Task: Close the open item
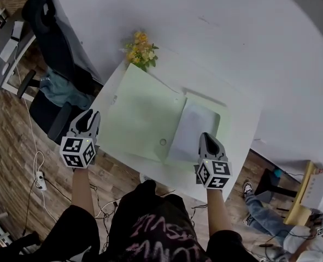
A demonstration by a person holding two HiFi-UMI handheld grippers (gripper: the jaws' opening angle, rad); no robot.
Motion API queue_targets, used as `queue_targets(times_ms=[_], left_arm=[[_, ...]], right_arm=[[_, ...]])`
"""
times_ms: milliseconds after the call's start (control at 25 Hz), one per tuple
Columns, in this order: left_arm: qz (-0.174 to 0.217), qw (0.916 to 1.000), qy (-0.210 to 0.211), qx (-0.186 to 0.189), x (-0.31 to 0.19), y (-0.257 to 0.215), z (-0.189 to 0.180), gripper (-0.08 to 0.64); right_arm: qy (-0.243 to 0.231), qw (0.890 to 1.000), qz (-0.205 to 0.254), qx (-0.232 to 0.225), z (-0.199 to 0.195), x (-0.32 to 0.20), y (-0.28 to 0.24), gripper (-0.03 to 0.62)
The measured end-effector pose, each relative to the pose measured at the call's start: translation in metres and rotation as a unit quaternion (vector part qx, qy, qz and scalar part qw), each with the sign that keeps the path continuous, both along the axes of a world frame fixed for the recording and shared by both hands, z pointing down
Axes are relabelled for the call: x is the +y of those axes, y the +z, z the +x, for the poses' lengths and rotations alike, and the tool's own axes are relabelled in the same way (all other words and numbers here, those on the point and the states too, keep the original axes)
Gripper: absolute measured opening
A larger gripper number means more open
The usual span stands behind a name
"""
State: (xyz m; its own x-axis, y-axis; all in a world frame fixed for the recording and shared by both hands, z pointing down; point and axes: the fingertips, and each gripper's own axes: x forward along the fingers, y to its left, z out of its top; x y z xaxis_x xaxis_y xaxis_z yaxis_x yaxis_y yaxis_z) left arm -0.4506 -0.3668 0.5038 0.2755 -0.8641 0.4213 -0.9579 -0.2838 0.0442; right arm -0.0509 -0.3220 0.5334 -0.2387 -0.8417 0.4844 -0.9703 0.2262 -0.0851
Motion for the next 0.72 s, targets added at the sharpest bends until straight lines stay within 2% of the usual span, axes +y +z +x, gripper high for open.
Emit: queue_targets(times_ms=[120,400,720], left_arm=[[-0.014,0.9999,0.000,0.002,0.001,0.014,-0.003,0.094],[-0.042,0.9986,0.000,0.033,0.009,0.033,-0.004,0.103],[0.004,0.9981,0.035,0.051,0.012,-0.001,0.021,0.090]], right_arm=[[-0.002,1.000,-0.005,0.005,-0.002,0.000,0.006,0.028],[0.003,1.000,-0.008,0.002,0.001,0.003,0.010,0.028],[0.013,1.000,-0.002,0.000,0.009,0.013,0.009,0.028]])
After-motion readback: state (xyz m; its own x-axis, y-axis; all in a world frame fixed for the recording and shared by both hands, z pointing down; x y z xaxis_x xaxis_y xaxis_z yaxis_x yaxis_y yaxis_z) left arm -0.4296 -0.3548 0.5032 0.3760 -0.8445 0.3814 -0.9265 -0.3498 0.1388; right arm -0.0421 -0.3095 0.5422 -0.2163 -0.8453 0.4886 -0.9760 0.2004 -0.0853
